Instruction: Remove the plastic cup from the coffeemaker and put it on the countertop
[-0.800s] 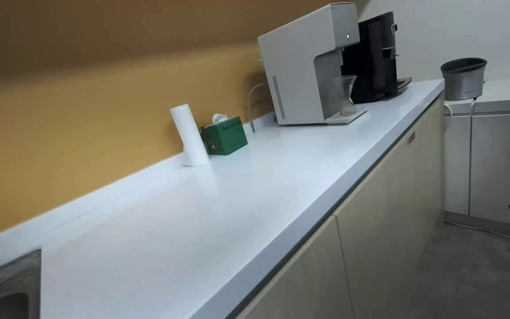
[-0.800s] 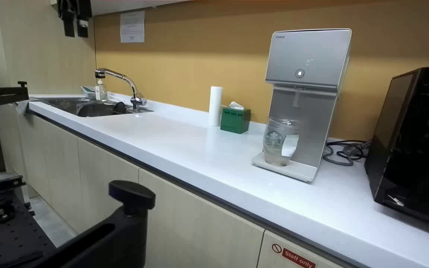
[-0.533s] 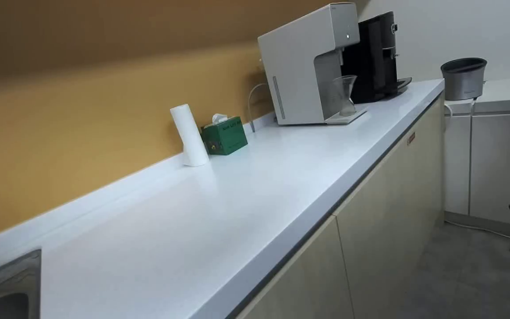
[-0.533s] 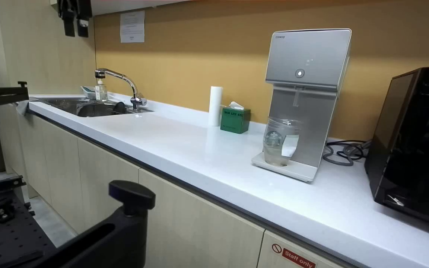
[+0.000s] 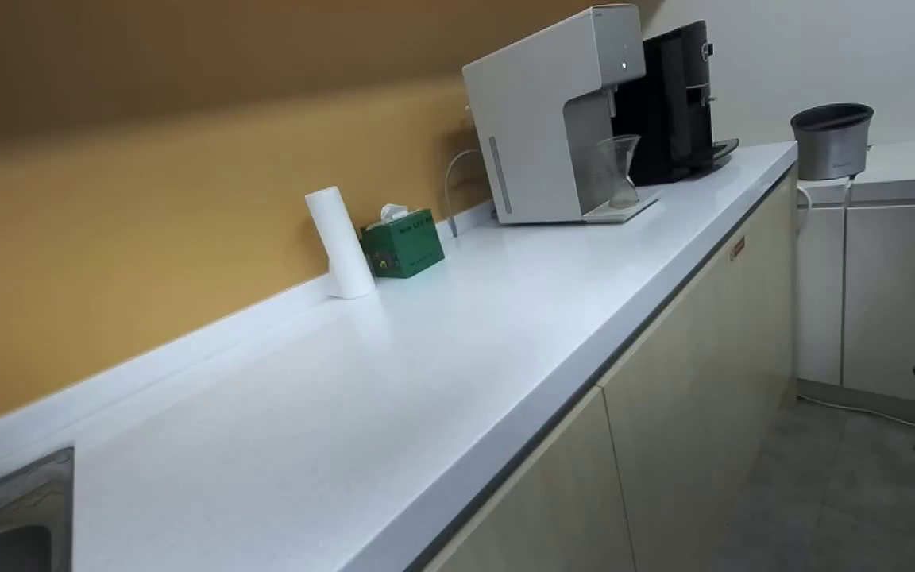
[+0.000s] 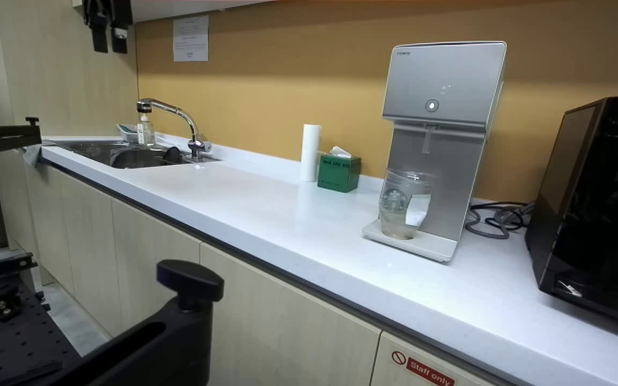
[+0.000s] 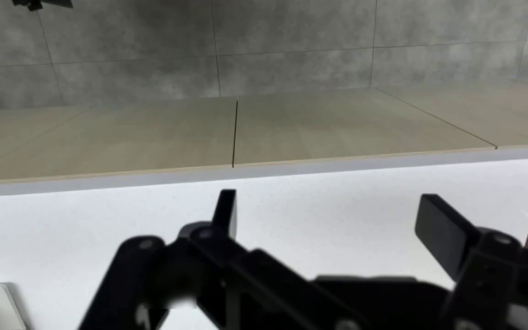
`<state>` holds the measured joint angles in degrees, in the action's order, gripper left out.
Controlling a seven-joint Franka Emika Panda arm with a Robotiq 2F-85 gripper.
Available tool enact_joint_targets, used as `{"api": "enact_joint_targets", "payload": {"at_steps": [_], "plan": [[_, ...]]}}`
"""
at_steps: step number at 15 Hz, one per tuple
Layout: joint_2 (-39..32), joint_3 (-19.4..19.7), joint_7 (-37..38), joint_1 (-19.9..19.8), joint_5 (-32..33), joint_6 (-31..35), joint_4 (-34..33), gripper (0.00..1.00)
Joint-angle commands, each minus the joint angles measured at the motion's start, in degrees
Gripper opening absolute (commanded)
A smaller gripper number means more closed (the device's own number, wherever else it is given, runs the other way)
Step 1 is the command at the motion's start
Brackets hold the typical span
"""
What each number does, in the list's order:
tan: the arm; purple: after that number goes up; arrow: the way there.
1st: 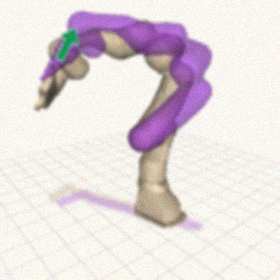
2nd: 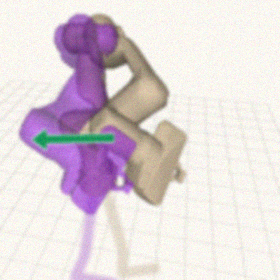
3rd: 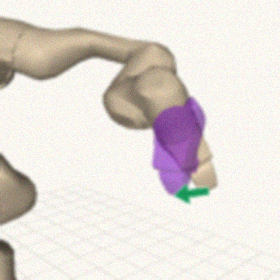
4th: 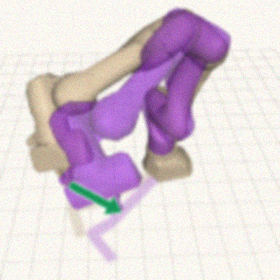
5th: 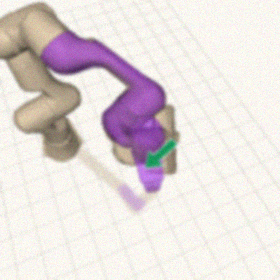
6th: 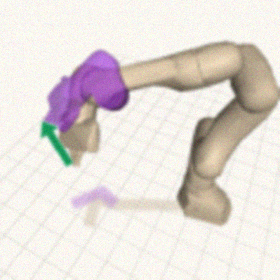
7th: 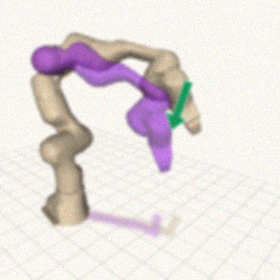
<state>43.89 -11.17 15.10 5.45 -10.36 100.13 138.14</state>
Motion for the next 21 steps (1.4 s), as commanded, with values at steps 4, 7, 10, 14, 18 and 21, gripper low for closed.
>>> {"api": "enact_joint_targets", "payload": {"at_steps": [4, 7, 10, 14, 18, 21], "plan": [[1.1, -0.6, 3.9, -4.3, 3.2, 6.4, 1.4, 1.0], [0.7, 0.8, 4.5, -8.4, 7.2, 12.3, 2.3, 1.0], [-1.5, 3.3, 3.3, -12.4, 11.3, 16.1, 1.5, 1.0], [-5.4, 8.7, -0.4, -14.7, 12.8, 17.3, -0.5, 1.0], [-8.1, 14.6, -10.2, -12.2, 9.6, 14.6, -2.9, 1.0], [-7.4, 14.5, -9.8, -12.8, 10.4, 16.5, -0.9, 1.0]]}}
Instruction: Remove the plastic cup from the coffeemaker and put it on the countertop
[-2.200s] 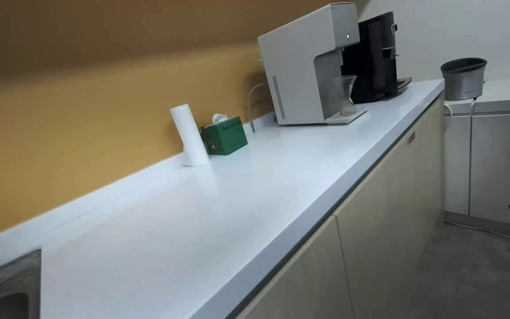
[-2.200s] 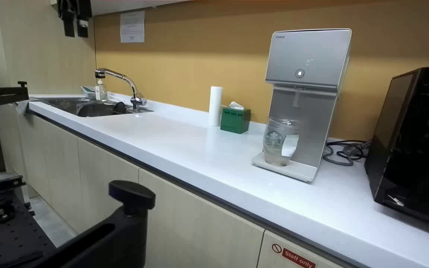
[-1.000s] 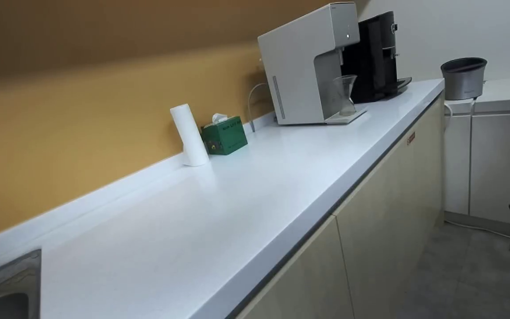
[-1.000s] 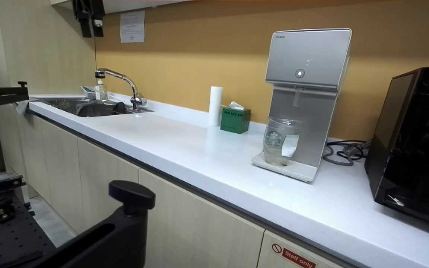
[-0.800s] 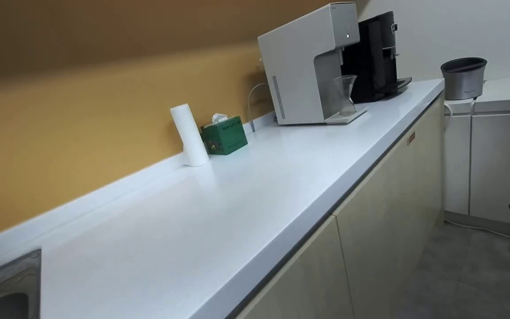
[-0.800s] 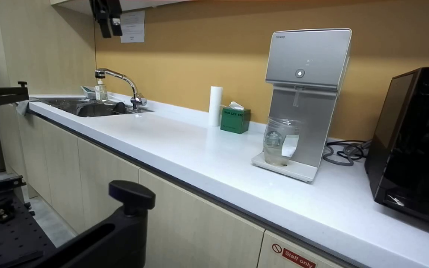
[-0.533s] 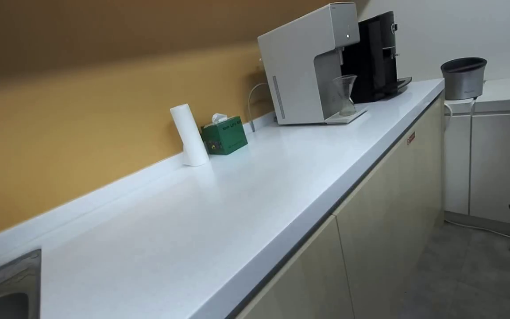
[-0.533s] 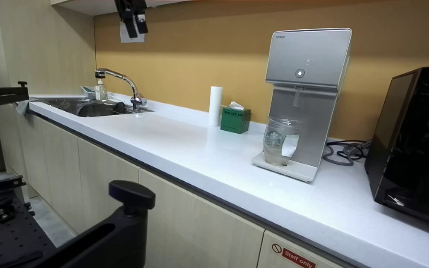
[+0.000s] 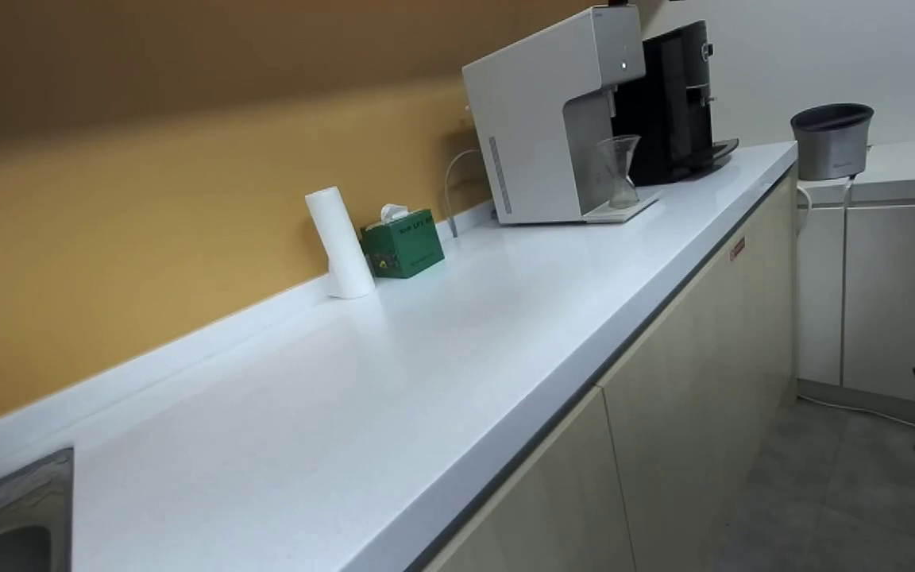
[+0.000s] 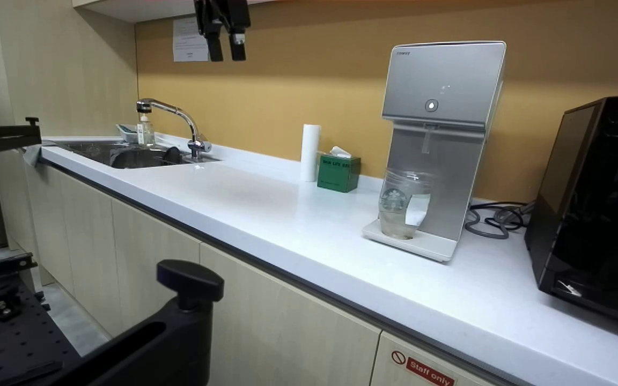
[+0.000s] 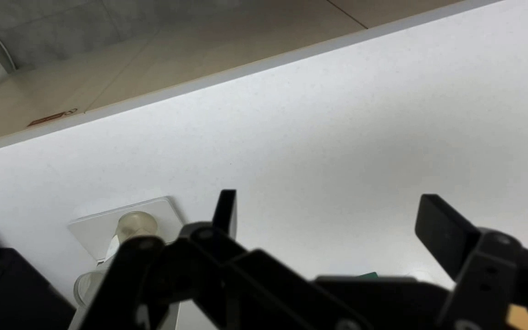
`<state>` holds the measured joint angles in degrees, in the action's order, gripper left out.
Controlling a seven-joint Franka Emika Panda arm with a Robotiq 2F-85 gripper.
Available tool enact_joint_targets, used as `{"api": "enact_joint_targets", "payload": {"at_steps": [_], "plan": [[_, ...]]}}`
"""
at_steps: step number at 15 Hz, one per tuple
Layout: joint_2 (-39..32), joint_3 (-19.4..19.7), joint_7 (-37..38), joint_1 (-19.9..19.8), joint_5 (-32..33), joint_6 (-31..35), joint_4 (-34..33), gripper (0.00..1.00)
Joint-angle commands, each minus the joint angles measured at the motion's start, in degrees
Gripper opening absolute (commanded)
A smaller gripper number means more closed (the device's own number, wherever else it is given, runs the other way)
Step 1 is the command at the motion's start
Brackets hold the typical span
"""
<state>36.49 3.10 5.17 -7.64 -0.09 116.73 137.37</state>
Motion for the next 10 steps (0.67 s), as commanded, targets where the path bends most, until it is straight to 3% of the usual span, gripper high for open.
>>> {"api": "enact_joint_targets", "payload": {"at_steps": [1, 3, 10], "plan": [[-0.2, 0.3, 0.0, 0.4, 0.1, -0.3, -0.3, 1.0], [-0.2, 0.0, 0.4, 0.3, 0.5, 1.3, 0.3, 1.0], [-8.6, 1.8, 2.1, -5.1, 4.1, 25.2, 4.9, 1.0]]}}
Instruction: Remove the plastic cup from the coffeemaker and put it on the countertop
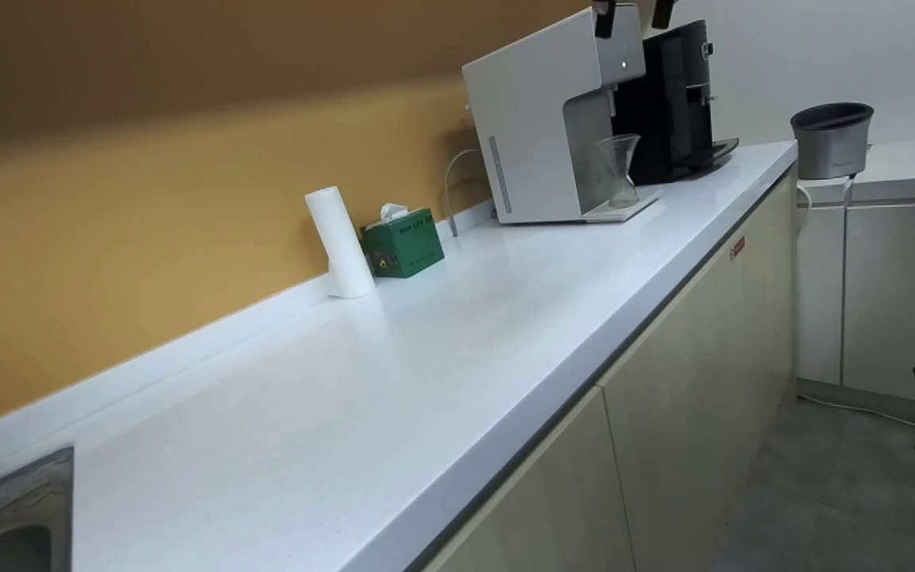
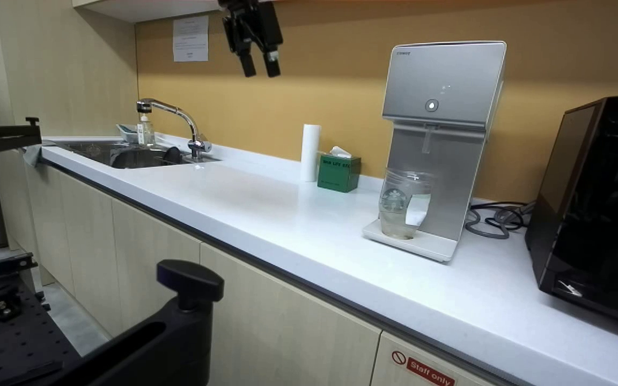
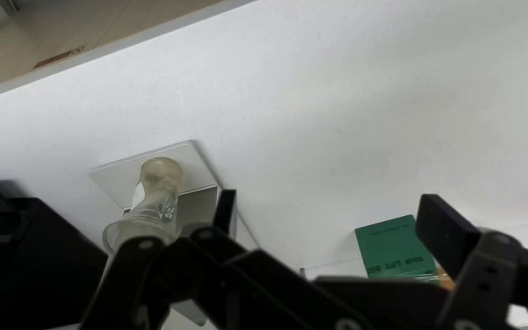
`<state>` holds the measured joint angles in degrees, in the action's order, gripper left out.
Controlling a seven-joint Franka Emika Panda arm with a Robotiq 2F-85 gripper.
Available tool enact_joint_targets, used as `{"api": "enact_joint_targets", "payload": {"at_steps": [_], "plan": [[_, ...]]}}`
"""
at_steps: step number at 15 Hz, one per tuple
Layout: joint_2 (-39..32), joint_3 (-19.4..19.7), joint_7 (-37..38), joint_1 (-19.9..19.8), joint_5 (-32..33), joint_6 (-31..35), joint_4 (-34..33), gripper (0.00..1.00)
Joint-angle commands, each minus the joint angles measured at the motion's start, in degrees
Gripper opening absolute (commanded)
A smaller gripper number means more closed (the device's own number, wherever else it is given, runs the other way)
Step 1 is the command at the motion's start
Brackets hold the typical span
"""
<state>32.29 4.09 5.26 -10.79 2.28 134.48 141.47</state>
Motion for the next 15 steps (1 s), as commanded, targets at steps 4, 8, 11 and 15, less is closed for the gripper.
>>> {"api": "enact_joint_targets", "payload": {"at_steps": [4, 8, 11, 15], "plan": [[-11.4, 1.6, 3.7, -5.3, 2.4, 18.6, 0.9, 1.0], [-16.7, 1.9, 7.7, -8.6, 2.4, 27.5, -0.4, 1.0], [-16.6, 2.6, 6.2, -8.6, 2.2, 28.4, 0.8, 1.0], [-17.3, 3.0, 6.0, -8.5, 2.4, 28.7, 0.8, 1.0]]}}
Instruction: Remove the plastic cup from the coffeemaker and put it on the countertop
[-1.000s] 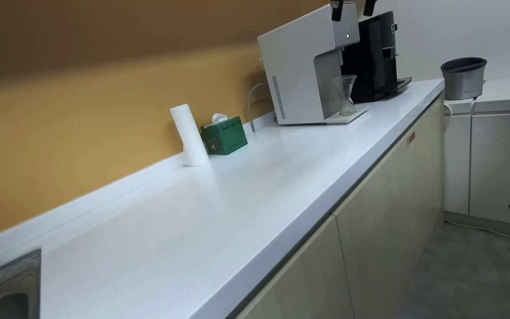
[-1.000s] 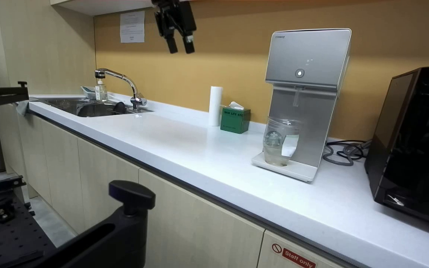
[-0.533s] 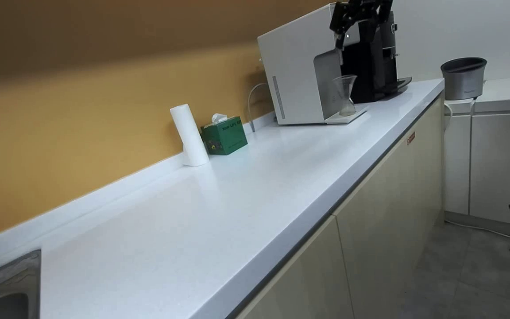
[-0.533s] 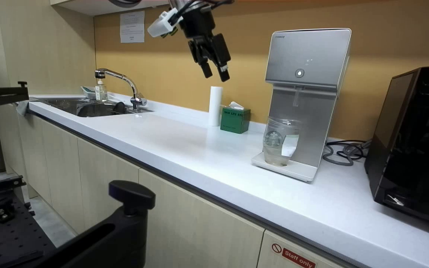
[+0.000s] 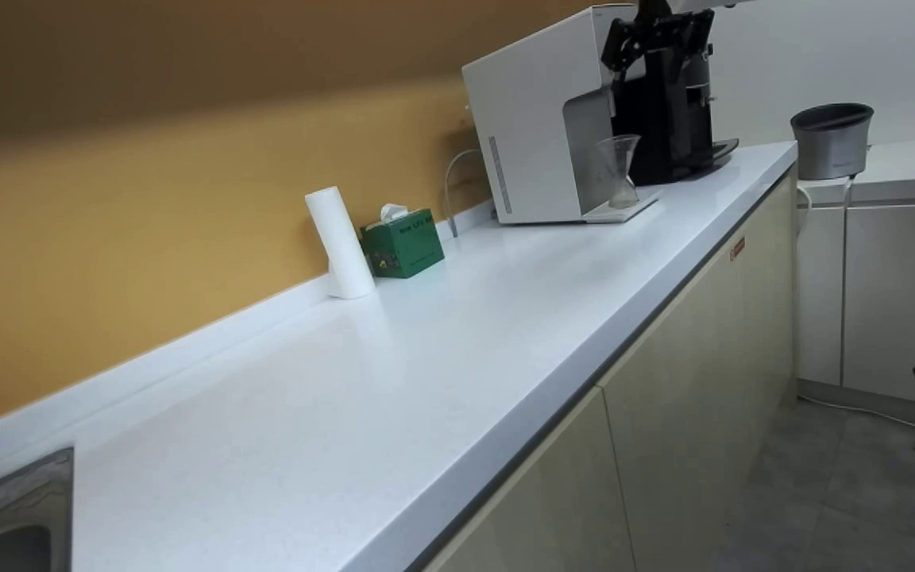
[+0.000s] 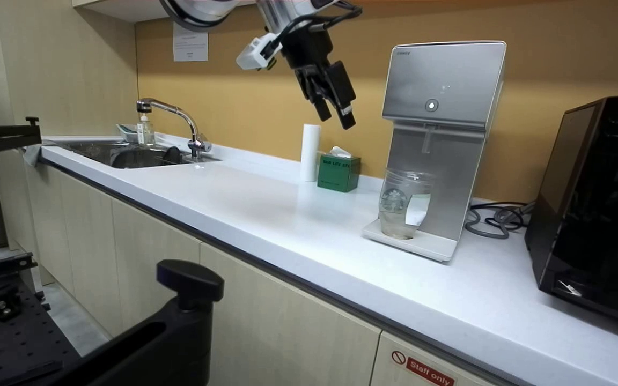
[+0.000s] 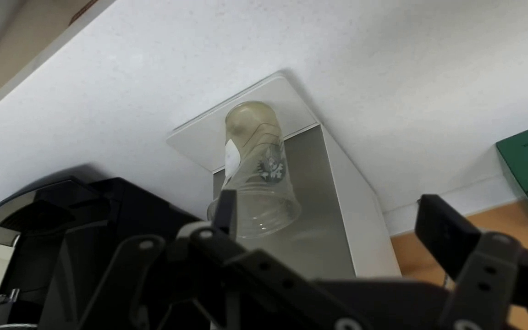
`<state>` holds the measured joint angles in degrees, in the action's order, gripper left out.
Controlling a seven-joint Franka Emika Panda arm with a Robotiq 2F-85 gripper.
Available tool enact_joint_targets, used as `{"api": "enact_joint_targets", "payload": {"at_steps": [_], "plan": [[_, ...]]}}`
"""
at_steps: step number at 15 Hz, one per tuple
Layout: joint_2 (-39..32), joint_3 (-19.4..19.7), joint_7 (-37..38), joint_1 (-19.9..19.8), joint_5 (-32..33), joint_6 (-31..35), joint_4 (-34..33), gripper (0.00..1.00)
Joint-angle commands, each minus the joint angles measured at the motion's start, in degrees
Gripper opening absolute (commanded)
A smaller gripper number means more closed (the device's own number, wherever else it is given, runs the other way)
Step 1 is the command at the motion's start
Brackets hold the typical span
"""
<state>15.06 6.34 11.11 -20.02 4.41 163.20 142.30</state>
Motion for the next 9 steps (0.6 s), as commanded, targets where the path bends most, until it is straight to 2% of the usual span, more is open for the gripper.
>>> {"api": "enact_joint_targets", "payload": {"at_steps": [1, 6, 9], "plan": [[0.0, 0.3, 0.8, 0.2, 1.2, -0.2, -0.1, 1.0], [-4.6, 0.7, 3.7, -2.8, 3.5, 1.3, -3.9, 1.0], [-8.4, -0.3, 5.4, -5.9, 4.2, 3.5, -6.7, 1.0]]}}
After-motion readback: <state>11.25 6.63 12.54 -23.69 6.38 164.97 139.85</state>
